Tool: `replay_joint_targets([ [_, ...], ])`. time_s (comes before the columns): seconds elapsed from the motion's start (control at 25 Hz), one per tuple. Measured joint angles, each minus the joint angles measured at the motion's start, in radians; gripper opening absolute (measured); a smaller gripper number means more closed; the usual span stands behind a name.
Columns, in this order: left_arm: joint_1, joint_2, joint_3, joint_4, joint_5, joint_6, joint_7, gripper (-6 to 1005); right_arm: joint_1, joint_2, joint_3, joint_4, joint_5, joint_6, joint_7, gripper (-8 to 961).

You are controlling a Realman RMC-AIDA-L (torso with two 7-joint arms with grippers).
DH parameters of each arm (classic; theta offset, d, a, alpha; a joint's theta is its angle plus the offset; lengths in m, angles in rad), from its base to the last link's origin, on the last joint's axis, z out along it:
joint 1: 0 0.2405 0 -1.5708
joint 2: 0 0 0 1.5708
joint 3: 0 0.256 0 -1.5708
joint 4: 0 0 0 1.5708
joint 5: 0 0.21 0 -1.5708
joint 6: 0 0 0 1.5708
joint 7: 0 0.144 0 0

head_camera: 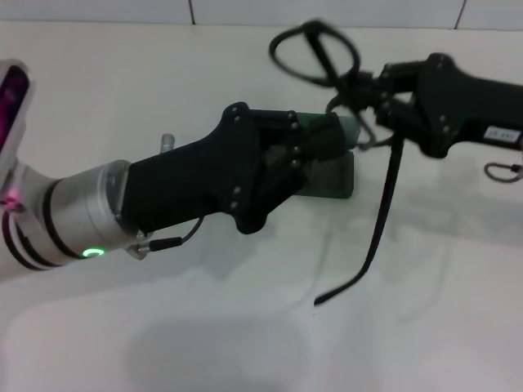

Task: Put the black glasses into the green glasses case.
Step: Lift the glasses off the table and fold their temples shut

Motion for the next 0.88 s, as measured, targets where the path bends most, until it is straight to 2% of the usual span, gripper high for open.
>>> replay_joint_targets([
  [0.36, 0.006, 0.003, 0.0, -0.006, 0.001, 0.011, 0.011, 73, -0.002, -0.006, 0.07, 0.062, 0.139, -0.075, -0.061, 85],
  [0.88, 0.027, 0.003, 0.0, -0.006, 0.004, 0.002, 0.011, 73, 0.001, -0.001, 0.073, 0.073, 0.263, -0.176, -0.1, 85],
])
